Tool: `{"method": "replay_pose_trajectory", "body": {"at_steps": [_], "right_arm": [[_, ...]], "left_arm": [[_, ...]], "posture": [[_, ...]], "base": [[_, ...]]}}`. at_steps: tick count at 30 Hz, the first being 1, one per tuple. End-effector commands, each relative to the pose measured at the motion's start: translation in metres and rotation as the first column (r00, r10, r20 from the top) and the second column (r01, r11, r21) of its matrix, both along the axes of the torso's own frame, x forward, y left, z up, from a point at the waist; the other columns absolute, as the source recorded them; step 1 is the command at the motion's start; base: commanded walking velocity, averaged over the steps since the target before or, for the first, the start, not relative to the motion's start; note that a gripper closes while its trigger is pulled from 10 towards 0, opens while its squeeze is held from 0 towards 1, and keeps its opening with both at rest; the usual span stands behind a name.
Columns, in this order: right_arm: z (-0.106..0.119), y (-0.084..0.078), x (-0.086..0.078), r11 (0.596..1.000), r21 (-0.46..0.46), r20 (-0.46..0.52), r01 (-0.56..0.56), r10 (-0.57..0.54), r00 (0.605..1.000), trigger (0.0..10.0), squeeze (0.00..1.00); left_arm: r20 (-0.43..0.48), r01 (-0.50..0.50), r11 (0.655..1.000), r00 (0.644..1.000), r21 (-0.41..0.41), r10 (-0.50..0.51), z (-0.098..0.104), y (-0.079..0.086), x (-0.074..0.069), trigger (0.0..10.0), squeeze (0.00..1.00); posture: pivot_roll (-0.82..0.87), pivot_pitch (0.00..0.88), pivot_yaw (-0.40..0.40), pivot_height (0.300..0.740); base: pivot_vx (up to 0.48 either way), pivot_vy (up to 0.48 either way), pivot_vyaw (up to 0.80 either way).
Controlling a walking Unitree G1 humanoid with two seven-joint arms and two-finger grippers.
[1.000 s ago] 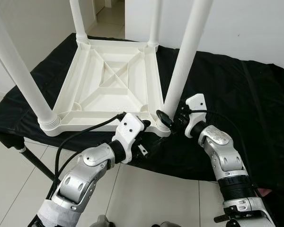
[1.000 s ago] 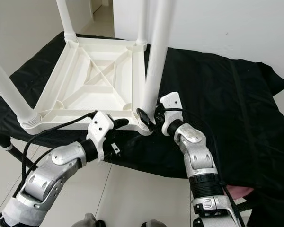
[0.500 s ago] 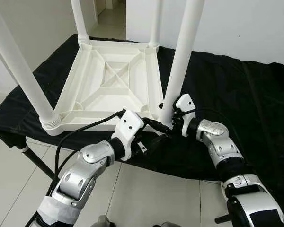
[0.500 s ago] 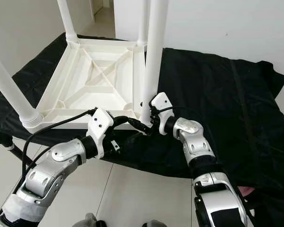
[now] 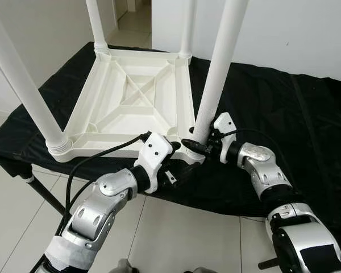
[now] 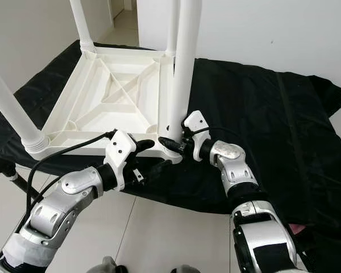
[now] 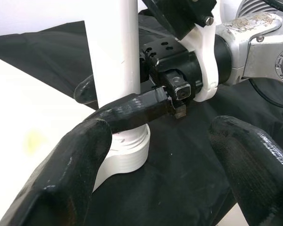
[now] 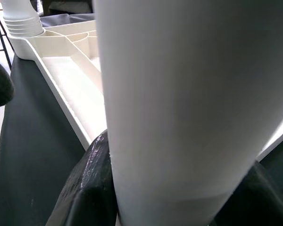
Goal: Building children table
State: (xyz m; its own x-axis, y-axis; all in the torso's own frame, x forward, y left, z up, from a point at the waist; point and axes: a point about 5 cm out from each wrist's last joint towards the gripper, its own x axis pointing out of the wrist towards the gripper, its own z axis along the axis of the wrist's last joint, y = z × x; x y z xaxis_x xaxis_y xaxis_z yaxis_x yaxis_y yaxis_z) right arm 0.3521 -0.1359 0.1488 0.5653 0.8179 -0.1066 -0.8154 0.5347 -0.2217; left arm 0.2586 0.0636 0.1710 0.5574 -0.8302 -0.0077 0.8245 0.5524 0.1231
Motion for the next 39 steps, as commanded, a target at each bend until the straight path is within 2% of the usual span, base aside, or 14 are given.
{"method": "replay_pose_trajectory", "body": {"at_steps": [1, 3, 8, 12, 13, 16, 18, 19, 21, 22, 25, 29, 33, 39], "right_arm": [[-0.012, -0.002, -0.005, 0.999, -0.024, -0.046, -0.026, 0.025, 0.999, 0.0, 0.0], [-0.009, -0.002, -0.005, 1.0, 0.003, -0.02, 0.011, -0.011, 1.0, 10.0, 0.0], [-0.003, -0.001, -0.006, 0.997, 0.05, 0.003, 0.052, -0.052, 0.999, 10.0, 0.0], [0.003, 0.002, -0.008, 0.978, 0.087, 0.054, 0.19, -0.195, 0.979, 10.0, 0.0], [0.007, 0.004, -0.01, 0.959, 0.129, 0.068, 0.254, -0.264, 0.962, 10.0, 0.0], [0.009, 0.005, -0.012, 0.943, 0.159, 0.075, 0.291, -0.306, 0.949, 10.0, 0.0], [0.01, 0.009, -0.017, 0.898, 0.213, 0.059, 0.385, -0.405, 0.912, 10.0, 0.0], [0.01, 0.009, -0.017, 0.898, 0.213, 0.059, 0.385, -0.405, 0.912, 10.0, 0.0], [0.005, 0.015, -0.023, 0.84, 0.228, 0.037, 0.493, -0.513, 0.857, 10.0, 0.0], [0.005, 0.015, -0.023, 0.84, 0.228, 0.037, 0.493, -0.513, 0.857, 10.0, 0.0], [0.0, 0.03, -0.034, 0.749, 0.263, 0.001, 0.608, -0.631, 0.776, 10.0, 0.0], [0.0, 0.038, -0.038, 0.722, 0.262, -0.008, 0.641, -0.662, 0.749, 10.0, 0.0], [0.002, 0.05, -0.044, 0.723, 0.262, -0.014, 0.639, -0.659, 0.752, 10.0, 0.0], [0.005, 0.05, -0.047, 0.704, 0.256, -0.025, 0.663, -0.68, 0.732, 10.0, 0.0]], "left_arm": [[0.004, 0.017, 1.0, 1.0, -0.004, -0.017, 0.001, -0.001, -0.002, 10.0, 0.0], [0.003, 0.02, 1.0, 1.0, -0.005, -0.02, 0.001, -0.002, -0.002, 10.0, 0.0], [0.001, 0.022, 1.0, 1.0, -0.007, -0.022, 0.001, -0.002, -0.003, 10.0, 0.0], [-0.003, 0.021, 1.0, 1.0, -0.007, -0.021, 0.0, -0.002, -0.004, 10.0, 0.0], [-0.004, 0.02, 1.0, 1.0, -0.006, -0.02, -0.001, -0.002, -0.003, 10.0, 0.0], [-0.004, 0.02, 1.0, 1.0, -0.006, -0.02, -0.001, -0.002, -0.003, 10.0, 0.0], [-0.004, 0.018, 1.0, 1.0, -0.007, -0.018, -0.001, -0.001, -0.003, 10.0, 0.0], [-0.004, 0.018, 1.0, 1.0, -0.007, -0.018, -0.001, -0.001, -0.003, 10.0, 0.0], [-0.003, 0.017, 1.0, 1.0, -0.009, -0.017, -0.001, -0.002, -0.003, 10.0, 0.0], [-0.003, 0.017, 1.0, 1.0, -0.009, -0.017, -0.001, -0.002, -0.003, 10.0, 0.0], [-0.001, 0.019, 1.0, 1.0, -0.009, -0.019, -0.001, -0.003, -0.002, 10.0, 0.0], [0.001, 0.019, 1.0, 1.0, -0.008, -0.019, -0.001, -0.003, -0.002, 10.0, 0.0], [0.001, 0.014, 1.0, 1.0, -0.012, -0.014, 0.0, -0.002, -0.001, 10.0, 0.0], [0.0, 0.019, 1.0, 1.0, -0.014, -0.019, 0.0, -0.003, -0.001, 10.0, 0.0]], "posture": [[-0.06, 0.04, 0.003, 0.74], [-0.07, 0.046, 0.002, 0.74], [-0.06, 0.049, -0.003, 0.74], [-0.07, 0.049, -0.004, 0.74], [-0.07, 0.05, -0.004, 0.74], [-0.07, 0.05, -0.004, 0.74], [-0.07, 0.05, -0.006, 0.74], [-0.07, 0.05, -0.006, 0.74], [-0.07, 0.051, -0.006, 0.74], [-0.07, 0.051, -0.006, 0.74], [-0.08, 0.051, -0.007, 0.74], [-0.08, 0.05, -0.011, 0.74], [-0.07, 0.051, -0.01, 0.74], [-0.08, 0.051, -0.007, 0.74]], "base": [[0.0, 0.0, 0.0], [0.0, 0.0, 0.0], [0.0, 0.0, 0.0], [0.0, 0.0, 0.0], [0.0, 0.0, 0.0], [0.0, 0.0, 0.0], [0.0, 0.0, 0.0], [0.0, 0.0, 0.0], [0.0, 0.0, 0.0], [0.0, 0.0, 0.0], [0.0, 0.0, 0.0], [0.0, 0.0, 0.0], [0.0, 0.0, 0.0], [0.0, 0.0, 0.0]]}}
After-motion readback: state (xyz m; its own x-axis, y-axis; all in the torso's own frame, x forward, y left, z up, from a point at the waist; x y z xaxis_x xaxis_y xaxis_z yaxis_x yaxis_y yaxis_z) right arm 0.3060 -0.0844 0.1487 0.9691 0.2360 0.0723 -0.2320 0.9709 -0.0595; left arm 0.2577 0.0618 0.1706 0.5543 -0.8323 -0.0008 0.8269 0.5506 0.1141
